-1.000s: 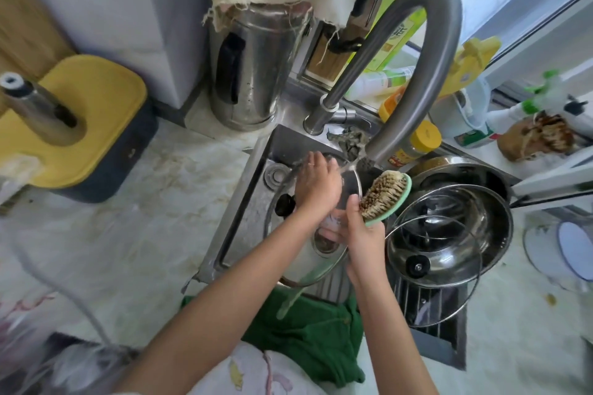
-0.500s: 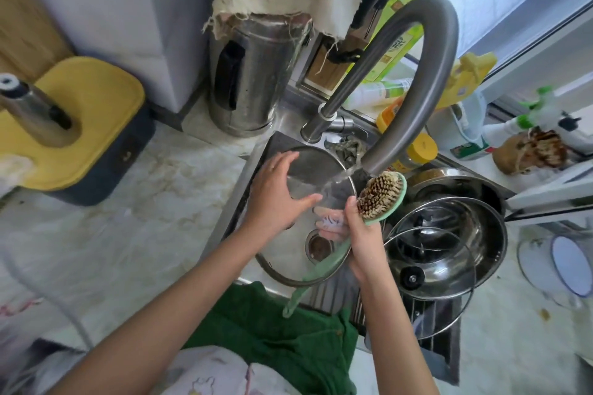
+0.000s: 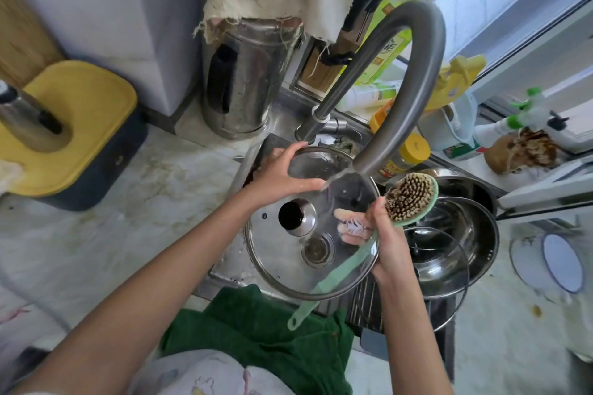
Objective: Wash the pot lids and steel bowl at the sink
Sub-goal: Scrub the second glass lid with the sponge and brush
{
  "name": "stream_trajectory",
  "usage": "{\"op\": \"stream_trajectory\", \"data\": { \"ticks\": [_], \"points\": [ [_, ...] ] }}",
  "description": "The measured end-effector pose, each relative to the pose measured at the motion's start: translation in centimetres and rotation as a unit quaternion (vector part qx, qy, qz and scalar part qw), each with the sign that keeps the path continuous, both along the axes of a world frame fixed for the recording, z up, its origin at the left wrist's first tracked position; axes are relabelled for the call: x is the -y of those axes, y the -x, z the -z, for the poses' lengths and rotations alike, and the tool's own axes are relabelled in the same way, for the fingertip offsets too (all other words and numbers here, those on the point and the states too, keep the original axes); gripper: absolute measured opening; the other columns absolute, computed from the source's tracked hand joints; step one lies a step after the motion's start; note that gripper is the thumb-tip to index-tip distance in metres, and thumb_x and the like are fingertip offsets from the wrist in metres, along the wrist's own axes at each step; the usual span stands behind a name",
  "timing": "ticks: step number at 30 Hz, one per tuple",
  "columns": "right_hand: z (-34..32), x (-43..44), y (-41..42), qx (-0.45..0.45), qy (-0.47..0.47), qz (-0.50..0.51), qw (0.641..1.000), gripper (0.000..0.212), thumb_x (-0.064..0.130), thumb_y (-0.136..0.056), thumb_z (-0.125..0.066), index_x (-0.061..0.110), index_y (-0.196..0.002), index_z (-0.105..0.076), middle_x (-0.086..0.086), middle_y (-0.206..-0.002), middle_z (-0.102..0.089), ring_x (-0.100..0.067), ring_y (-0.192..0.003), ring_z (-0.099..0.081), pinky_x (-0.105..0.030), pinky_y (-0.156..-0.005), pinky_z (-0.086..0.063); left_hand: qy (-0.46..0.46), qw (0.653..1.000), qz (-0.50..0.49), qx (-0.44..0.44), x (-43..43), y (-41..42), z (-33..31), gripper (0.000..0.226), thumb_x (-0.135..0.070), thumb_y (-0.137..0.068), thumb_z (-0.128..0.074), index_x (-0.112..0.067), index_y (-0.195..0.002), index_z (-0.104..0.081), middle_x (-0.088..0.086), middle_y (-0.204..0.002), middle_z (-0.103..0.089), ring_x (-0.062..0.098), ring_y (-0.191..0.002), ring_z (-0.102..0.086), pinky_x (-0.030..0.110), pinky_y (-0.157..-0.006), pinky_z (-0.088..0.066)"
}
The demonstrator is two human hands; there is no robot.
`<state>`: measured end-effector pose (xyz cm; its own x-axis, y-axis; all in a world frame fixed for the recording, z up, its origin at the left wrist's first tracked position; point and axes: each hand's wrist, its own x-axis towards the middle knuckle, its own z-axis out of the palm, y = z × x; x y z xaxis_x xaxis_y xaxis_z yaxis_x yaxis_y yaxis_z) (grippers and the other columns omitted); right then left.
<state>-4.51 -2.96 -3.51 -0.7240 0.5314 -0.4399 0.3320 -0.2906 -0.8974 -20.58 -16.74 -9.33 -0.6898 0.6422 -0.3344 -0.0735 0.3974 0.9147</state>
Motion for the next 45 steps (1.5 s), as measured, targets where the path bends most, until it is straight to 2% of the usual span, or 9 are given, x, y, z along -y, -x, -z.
{"op": "stream_trajectory", "data": {
  "ticks": [6,18,23,27,32,35,40,42,45],
  "points": [
    [-0.1,-0.4,-0.3,-0.005,0.012,0.0,1.0,0.08,0.049,-0.084,-0.049,-0.02,-0.125,-0.042,-0.023,-0.088,-0.072,-0.022,-0.063,-0.069,-0.027,-0.055,-0.057,0.002,1.0,-0.008,0.018,-0.3,0.2,0.3,0.073,-0.069,-0.057,-0.062,-0.067,-0.124,-0.032,-0.001,-0.135,-0.033,0.02,-0.134,-0.034,0.048,-0.113,-0.029],
    [-0.5,0.7,0.0,-0.002,0.001,-0.003,1.0,0.099,0.062,-0.072,-0.066,-0.016,-0.127,-0.041,-0.024,-0.092,-0.072,-0.025,-0.07,-0.07,-0.035,-0.062,-0.059,-0.027,0.999,-0.042,0.016,0.6,-0.6,0.0,0.067,-0.064,-0.06,-0.069,-0.062,-0.119,-0.038,-0.004,-0.131,-0.034,0.013,-0.127,-0.037,0.037,-0.106,-0.034],
    [-0.4,0.8,0.1,-0.01,0.019,-0.002,1.0,0.068,0.044,-0.084,-0.048,-0.013,-0.121,-0.047,-0.018,-0.081,-0.073,-0.02,-0.06,-0.069,-0.027,-0.052,-0.055,-0.052,0.998,-0.034,0.028,0.9,-0.7,0.0,0.071,-0.046,-0.075,-0.077,-0.046,-0.133,-0.036,-0.009,-0.13,-0.028,0.009,-0.125,-0.032,0.03,-0.098,-0.033],
    [-0.6,1.0,0.1,-0.013,0.022,0.0,1.0,0.073,0.043,-0.085,-0.046,-0.019,-0.123,-0.045,-0.017,-0.081,-0.073,-0.019,-0.06,-0.069,-0.026,-0.052,-0.055,-0.074,0.995,-0.056,0.031,1.1,-0.6,0.3,0.064,-0.044,-0.073,-0.075,-0.048,-0.127,-0.04,-0.005,-0.135,-0.035,0.014,-0.132,-0.037,0.037,-0.108,-0.036],
    [-0.5,1.1,0.2,-0.02,0.031,-0.007,0.999,0.075,0.044,-0.085,-0.047,-0.018,-0.125,-0.043,-0.018,-0.082,-0.073,-0.02,-0.061,-0.069,-0.027,-0.053,-0.055,-0.06,0.997,-0.046,0.027,1.2,-0.9,0.3,0.072,-0.048,-0.073,-0.077,-0.047,-0.132,-0.037,-0.006,-0.135,-0.03,0.009,-0.126,-0.033,0.03,-0.1,-0.032],
    [-0.3,0.4,0.0,-0.024,0.048,-0.007,0.999,0.059,0.044,-0.085,-0.046,-0.008,-0.111,-0.049,-0.02,-0.082,-0.073,-0.021,-0.06,-0.069,-0.026,-0.051,-0.055,-0.082,0.995,-0.04,0.027,2.0,0.1,0.5,0.06,-0.04,-0.078,-0.076,-0.034,-0.131,-0.048,-0.008,-0.128,-0.049,0.007,-0.12,-0.049,0.028,-0.098,-0.041],
    [-0.3,-1.5,-0.2,-0.025,0.111,-0.004,0.994,0.053,0.056,-0.078,-0.051,0.006,-0.09,-0.065,-0.019,-0.079,-0.072,-0.015,-0.052,-0.065,-0.019,-0.047,-0.053,-0.085,0.97,0.08,0.213,4.4,2.5,0.1,0.047,-0.036,-0.063,-0.085,-0.015,-0.088,-0.052,0.001,-0.075,-0.066,0.011,-0.061,-0.063,0.02,-0.052,-0.047],
    [-0.1,-2.2,0.1,-0.019,0.142,0.003,0.99,0.055,0.057,-0.07,-0.059,0.005,-0.089,-0.064,-0.018,-0.077,-0.072,-0.014,-0.049,-0.064,-0.017,-0.043,-0.052,-0.146,0.919,0.095,0.355,4.9,3.0,0.8,0.051,-0.025,-0.059,-0.089,-0.015,-0.084,-0.047,0.009,-0.097,-0.073,0.02,-0.08,-0.072,0.021,-0.053,-0.054],
    [0.2,-3.2,1.2,-0.009,0.211,0.028,0.977,0.037,0.044,-0.078,-0.057,0.009,-0.087,-0.052,-0.016,-0.072,-0.071,-0.014,-0.044,-0.063,-0.016,-0.037,-0.049,-0.248,0.817,0.121,0.507,5.7,2.2,1.1,0.03,-0.004,-0.077,-0.077,-0.012,-0.082,-0.048,0.026,-0.142,-0.046,0.041,-0.113,-0.061,0.042,-0.071,-0.061]
  ]
}}
